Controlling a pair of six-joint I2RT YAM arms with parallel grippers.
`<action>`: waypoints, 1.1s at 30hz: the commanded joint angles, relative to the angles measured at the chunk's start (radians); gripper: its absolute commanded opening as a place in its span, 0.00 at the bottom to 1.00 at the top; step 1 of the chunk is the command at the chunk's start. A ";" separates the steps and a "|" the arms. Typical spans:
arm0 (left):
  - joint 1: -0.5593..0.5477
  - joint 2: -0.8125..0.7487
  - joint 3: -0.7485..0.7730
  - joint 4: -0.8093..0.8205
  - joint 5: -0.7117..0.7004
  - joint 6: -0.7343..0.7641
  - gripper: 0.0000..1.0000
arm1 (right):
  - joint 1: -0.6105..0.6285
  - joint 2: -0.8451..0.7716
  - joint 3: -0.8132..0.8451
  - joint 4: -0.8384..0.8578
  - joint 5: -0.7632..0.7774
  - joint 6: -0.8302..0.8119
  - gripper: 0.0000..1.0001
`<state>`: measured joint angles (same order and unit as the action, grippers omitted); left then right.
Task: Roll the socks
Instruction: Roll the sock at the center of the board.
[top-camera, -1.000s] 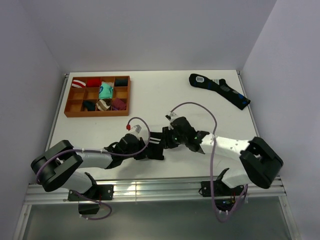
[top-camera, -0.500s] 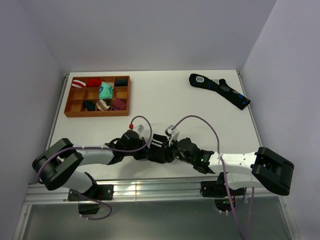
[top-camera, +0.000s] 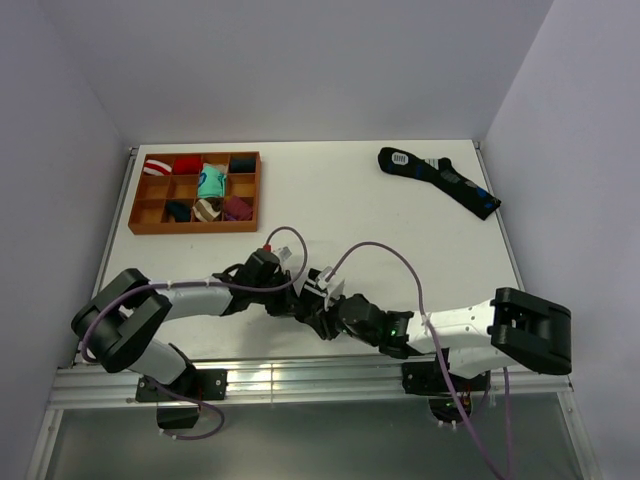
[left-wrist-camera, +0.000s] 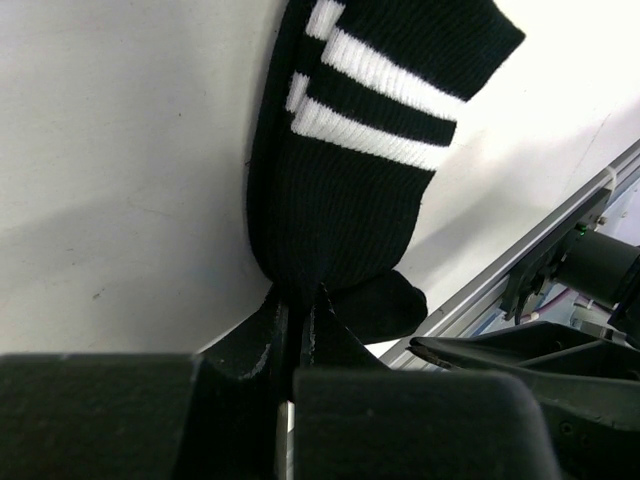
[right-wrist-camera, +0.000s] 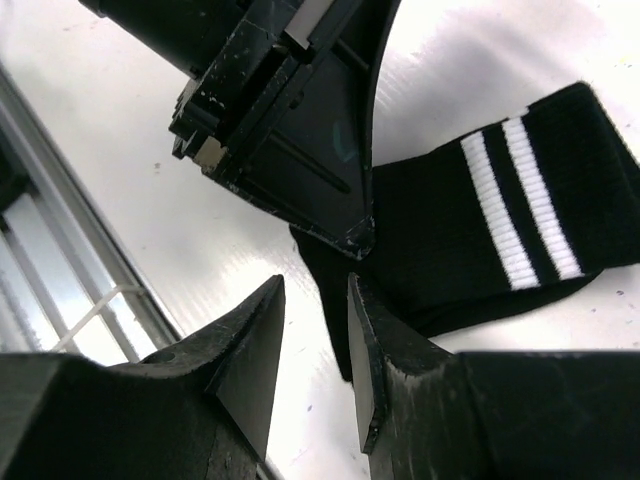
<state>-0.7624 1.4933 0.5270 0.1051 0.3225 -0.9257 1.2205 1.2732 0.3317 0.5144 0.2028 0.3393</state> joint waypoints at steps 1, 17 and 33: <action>0.002 0.051 -0.015 -0.251 -0.053 0.083 0.00 | 0.023 0.029 0.067 0.006 0.087 -0.045 0.40; 0.041 0.102 0.007 -0.269 0.004 0.122 0.00 | 0.083 0.107 0.072 0.039 0.173 -0.086 0.42; 0.054 0.142 0.022 -0.260 0.039 0.120 0.00 | 0.129 0.170 0.010 0.145 0.227 -0.054 0.42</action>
<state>-0.7067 1.5681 0.6006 0.0036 0.4603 -0.8726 1.3384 1.4239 0.3515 0.5877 0.3813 0.2756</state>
